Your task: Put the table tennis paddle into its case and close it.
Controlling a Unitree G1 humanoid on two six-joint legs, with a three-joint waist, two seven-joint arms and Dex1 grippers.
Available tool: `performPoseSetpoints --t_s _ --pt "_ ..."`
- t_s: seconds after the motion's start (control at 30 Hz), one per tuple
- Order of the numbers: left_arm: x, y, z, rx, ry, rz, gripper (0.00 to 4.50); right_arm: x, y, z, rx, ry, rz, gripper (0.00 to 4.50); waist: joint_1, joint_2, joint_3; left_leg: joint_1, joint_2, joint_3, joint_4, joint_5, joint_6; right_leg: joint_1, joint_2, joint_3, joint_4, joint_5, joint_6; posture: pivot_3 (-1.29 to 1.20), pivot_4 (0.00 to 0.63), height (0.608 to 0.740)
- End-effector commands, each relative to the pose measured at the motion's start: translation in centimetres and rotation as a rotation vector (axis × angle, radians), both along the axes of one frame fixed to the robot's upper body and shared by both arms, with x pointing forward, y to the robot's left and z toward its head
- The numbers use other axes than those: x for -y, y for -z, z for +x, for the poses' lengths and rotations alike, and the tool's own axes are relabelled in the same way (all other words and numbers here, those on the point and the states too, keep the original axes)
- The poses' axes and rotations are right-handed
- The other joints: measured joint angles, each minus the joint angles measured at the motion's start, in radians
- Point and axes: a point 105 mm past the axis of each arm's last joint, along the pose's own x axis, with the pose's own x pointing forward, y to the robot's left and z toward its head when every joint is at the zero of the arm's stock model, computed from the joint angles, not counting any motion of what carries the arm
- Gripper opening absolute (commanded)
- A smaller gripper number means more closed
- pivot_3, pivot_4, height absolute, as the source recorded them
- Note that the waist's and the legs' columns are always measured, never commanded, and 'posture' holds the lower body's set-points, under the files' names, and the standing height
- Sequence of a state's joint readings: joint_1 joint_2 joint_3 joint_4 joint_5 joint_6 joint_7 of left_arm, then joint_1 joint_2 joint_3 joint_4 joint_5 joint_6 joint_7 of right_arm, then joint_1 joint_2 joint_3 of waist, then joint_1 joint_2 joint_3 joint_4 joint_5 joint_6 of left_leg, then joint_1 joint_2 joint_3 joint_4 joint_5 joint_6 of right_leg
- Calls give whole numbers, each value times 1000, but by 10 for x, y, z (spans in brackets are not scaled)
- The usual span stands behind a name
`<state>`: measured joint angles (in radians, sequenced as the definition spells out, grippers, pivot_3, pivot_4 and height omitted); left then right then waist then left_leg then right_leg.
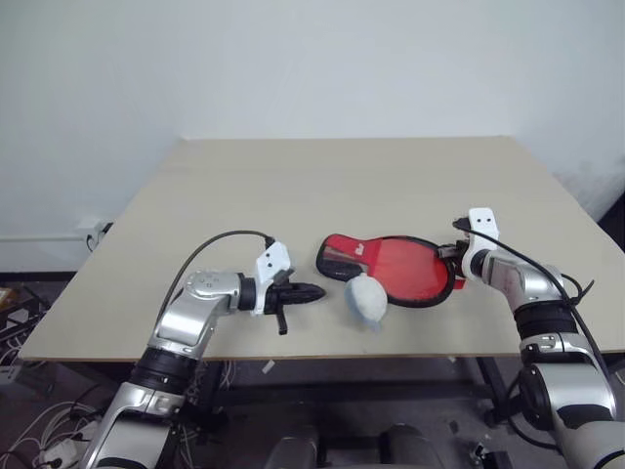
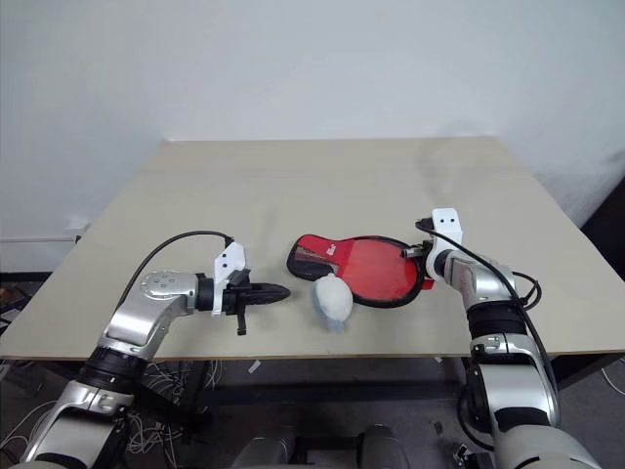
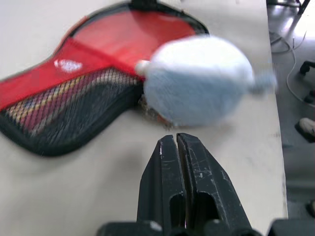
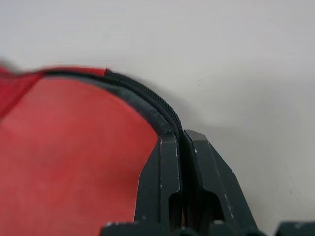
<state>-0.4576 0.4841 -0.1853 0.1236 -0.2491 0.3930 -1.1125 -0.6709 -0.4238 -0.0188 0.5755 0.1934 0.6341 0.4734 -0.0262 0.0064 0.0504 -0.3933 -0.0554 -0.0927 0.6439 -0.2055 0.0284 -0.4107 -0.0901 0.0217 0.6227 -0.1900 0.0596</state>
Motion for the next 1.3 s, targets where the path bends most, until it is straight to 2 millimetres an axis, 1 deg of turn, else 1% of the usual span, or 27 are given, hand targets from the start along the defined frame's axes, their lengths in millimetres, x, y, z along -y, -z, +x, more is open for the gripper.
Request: performPoseSetpoints --t_s 0.03,0.17,0.27,0.37,0.43,0.5,0.53,0.57,0.6,0.63,0.73,0.83,1.03,1.13,1.3 --pt "17 -28 7 58 34 -70 0 -16 -13 1 61 -95 -2 24 -2 0 0 0 0 0 0 0 0 0 0 0 0 0 0 0 0 740" --pt "30 -31 6 62 82 -76 0 -21 -19 1 93 -108 46 954 -20 0 0 0 1 1 0 0 0 0 1 1 0 0 0 0 0 740" --pt "34 -31 6 62 98 -70 497 -17 -24 5 121 -79 35 1699 -22 0 0 1 2 0 0 0 0 0 2 1 0 0 0 0 0 740" --pt "36 -30 6 62 115 -62 1324 -12 -30 10 166 -54 -16 2515 -22 0 0 1 2 0 0 0 0 0 2 1 0 0 0 0 0 740" --pt "37 -30 4 46 129 -67 1814 -12 -38 13 210 -47 -12 2538 -22 1 0 1 2 1 0 0 0 0 2 1 0 0 -1 0 0 740" --pt "37 -31 0 16 152 -88 2329 -18 -47 13 252 -79 15 2538 -22 1 0 1 2 0 1 0 0 0 2 1 0 0 -1 0 0 740" --pt "36 -31 -2 2 163 -92 2533 -23 -51 11 265 -107 29 2538 -22 1 0 1 2 0 1 0 0 0 2 1 0 0 -1 0 0 740" --pt "36 -31 -4 -5 174 -90 2834 -28 -52 10 268 -132 37 2538 -22 1 1 1 2 0 1 0 0 0 2 1 0 0 -1 0 0 740" --pt "36 -31 -4 -7 180 -88 3007 -30 -52 9 268 -147 42 2538 -22 1 1 1 2 0 1 0 0 0 2 1 0 0 -1 0 0 740" --pt "36 -30 -4 0 181 -77 3342 -35 -51 6 261 -176 40 2538 -22 1 1 1 2 0 1 0 0 0 2 1 0 0 -1 0 0 740" --pt "40 -29 -6 -20 197 -66 4096 -47 -41 -2 233 -241 24 2538 -22 1 1 1 2 0 1 0 0 0 3 1 0 0 -1 0 0 740" --pt "45 -19 -5 -7 207 -1 4096 -56 -32 -5 209 -260 30 2538 -21 1 1 1 2 0 1 0 0 1 3 1 0 0 -1 0 0 740" --pt "52 -2 -5 -20 241 86 4096 -61 -31 -5 208 -265 34 2538 -21 1 1 1 2 0 1 0 0 1 3 1 0 0 -1 0 0 740" --pt "50 11 1 24 230 175 4096 -62 -31 -5 212 -268 38 2538 -20 1 1 1 2 0 1 0 0 1 3 1 0 1 -1 0 0 740" --pt "50 21 11 92 212 252 4096 -64 -31 -5 216 -267 40 2538 -20 1 1 1 2 0 1 0 0 1 3 1 0 1 -1 0 0 740"
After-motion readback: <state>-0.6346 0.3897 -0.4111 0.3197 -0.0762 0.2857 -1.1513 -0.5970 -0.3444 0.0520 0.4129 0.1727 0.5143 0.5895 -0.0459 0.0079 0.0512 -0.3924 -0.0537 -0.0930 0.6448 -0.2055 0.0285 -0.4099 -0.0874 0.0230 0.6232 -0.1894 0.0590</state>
